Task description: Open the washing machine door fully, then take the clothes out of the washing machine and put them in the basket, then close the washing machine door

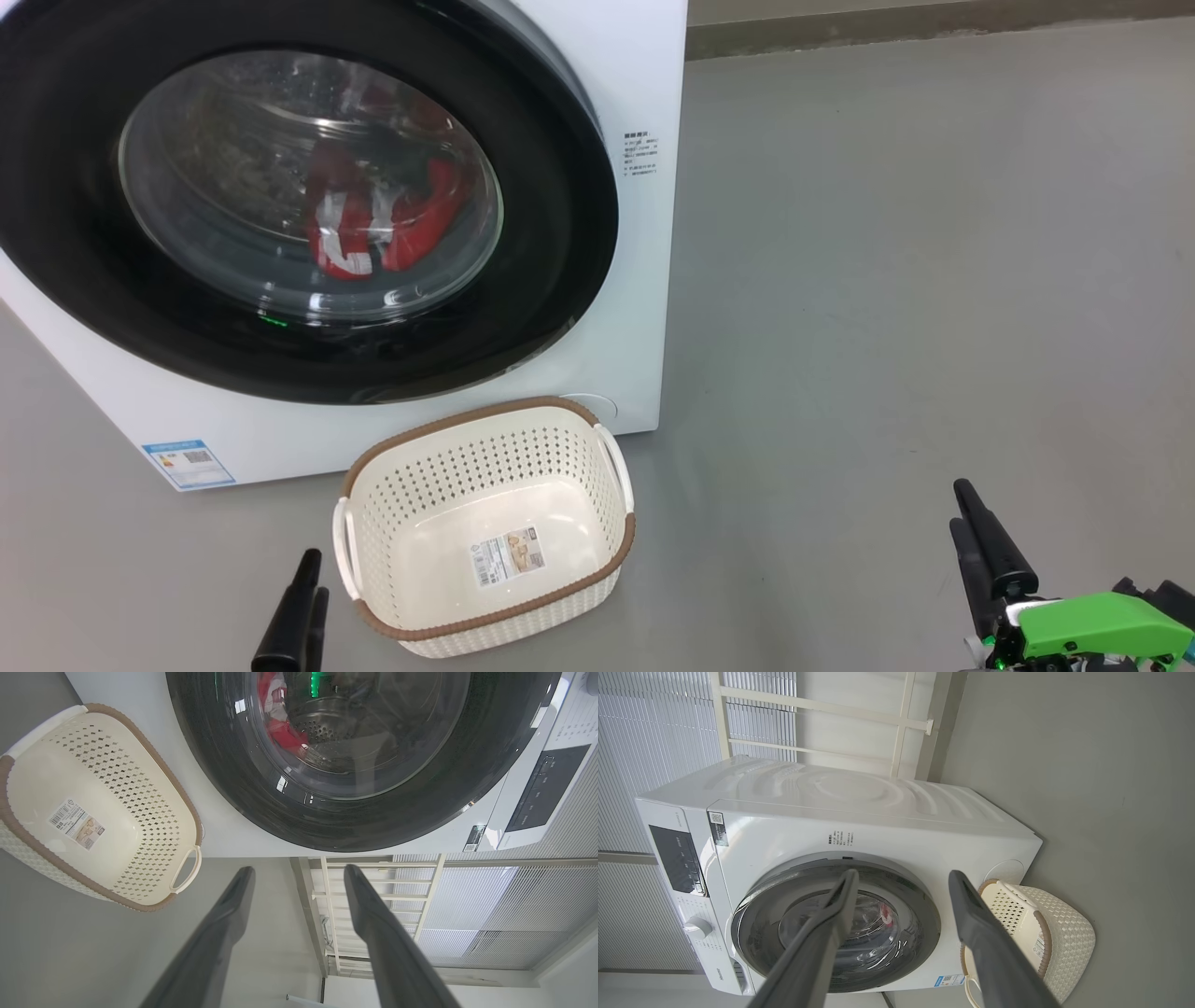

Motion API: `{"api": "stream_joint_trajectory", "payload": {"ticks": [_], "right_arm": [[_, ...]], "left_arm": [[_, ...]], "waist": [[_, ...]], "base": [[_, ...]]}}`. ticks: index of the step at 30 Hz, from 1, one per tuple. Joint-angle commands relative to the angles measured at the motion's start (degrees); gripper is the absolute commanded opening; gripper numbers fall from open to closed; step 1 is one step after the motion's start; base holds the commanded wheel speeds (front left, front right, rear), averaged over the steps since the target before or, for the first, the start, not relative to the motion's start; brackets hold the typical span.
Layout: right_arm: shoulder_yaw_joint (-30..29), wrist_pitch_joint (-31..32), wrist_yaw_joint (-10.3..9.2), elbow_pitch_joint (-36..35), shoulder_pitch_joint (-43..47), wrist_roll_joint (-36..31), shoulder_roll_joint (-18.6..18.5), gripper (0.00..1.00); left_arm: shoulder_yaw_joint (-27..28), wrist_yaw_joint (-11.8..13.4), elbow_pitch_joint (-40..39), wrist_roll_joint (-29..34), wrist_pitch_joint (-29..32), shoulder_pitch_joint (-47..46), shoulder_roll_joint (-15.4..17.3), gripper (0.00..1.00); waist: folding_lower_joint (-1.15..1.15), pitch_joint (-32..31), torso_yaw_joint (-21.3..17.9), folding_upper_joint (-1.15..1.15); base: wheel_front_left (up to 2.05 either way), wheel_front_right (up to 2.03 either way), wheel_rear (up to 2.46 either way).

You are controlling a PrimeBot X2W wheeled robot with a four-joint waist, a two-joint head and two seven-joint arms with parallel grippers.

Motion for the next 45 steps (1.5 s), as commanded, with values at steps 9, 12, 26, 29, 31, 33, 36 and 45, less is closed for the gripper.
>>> {"api": "stream_joint_trajectory", "payload": {"ticks": [9,12,26,29,31,33,36,45], "right_arm": [[0.55,-2.08,-0.01,-2.81,-2.57,-7.65,-0.76,1.0],[0.77,-2.42,-0.01,-3.09,-2.66,-9.52,-0.79,1.0],[2.77,-4.78,-0.02,-4.27,-3.06,-23.44,-0.99,1.0],[3.11,-5.29,-0.02,-4.69,-3.16,-26.1,-1.04,1.0],[3.32,-5.62,-0.02,-4.92,-3.24,-27.81,-1.06,1.0],[3.51,-5.96,-0.02,-5.15,-3.32,-29.32,-1.09,1.0],[3.71,-6.47,-0.02,-5.46,-3.4,-31.83,-1.14,1.0],[4.4,-7.97,-0.02,-5.94,-3.7,-38.32,-1.27,1.0]], "left_arm": [[0.44,-0.12,-2.92,6.2,-1.97,-2.33,1.35,1.0],[0.46,-0.12,-3.24,7.55,-2.31,-2.42,1.38,1.0],[0.19,-0.17,-5.41,19.29,-4.69,-2.91,2.15,1.0],[0.14,-0.18,-5.9,22.18,-5.21,-3.02,2.3,1.0],[0.2,-0.19,-6.28,24.17,-5.55,-3.09,2.41,1.0],[0.13,-0.19,-6.7,26.21,-5.89,-3.17,2.6,1.0],[0.15,-0.2,-7.22,29.11,-6.4,-3.26,2.72,1.0],[0.03,-0.23,-8.15,36.38,-7.92,-3.41,3.1,1.0]], "waist": [[-0.01,0.08,-0.09,0.0],[-0.01,0.1,-0.1,0.0],[-0.01,0.27,-0.13,0.0],[-0.01,0.3,-0.15,0.0],[-0.01,0.32,-0.18,0.0],[-0.01,0.34,-0.2,0.0],[-0.01,0.33,-0.25,0.0],[-0.01,0.27,-0.4,0.0]], "base": [[0.0,0.0,0.0],[0.0,0.0,0.0],[0.0,0.0,0.0],[0.0,0.0,0.0],[0.0,0.0,0.0],[0.0,0.0,0.0],[0.0,0.0,0.0],[0.0,0.0,0.0]]}}
